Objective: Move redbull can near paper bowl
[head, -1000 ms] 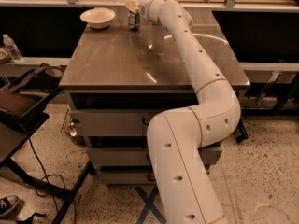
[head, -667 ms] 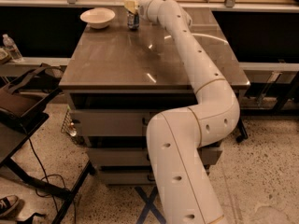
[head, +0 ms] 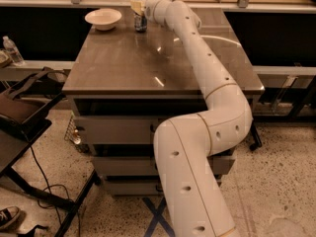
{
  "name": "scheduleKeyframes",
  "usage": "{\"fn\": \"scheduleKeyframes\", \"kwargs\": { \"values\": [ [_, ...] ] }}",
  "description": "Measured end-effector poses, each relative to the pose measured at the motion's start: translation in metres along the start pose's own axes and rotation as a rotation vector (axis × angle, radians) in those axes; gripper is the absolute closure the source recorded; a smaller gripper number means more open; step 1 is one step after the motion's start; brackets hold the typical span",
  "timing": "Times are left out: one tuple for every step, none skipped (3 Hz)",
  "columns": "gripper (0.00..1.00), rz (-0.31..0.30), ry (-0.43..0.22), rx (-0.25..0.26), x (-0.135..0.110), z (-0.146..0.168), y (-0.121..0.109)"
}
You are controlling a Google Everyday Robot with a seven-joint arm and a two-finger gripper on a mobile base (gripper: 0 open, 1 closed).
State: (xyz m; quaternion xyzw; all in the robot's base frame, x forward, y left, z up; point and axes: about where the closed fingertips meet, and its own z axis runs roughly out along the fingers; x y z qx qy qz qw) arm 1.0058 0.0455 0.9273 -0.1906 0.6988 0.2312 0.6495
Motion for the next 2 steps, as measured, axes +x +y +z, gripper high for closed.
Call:
{"fn": "scheduleKeyframes", "kwargs": {
  "values": [
    [0.05, 0.001, 0.002, -0.003, 0.0018, 0.0019, 0.002],
    [0.0, 0.001, 0.003, -0.004, 0.0029, 0.003, 0.0033]
  ]
}}
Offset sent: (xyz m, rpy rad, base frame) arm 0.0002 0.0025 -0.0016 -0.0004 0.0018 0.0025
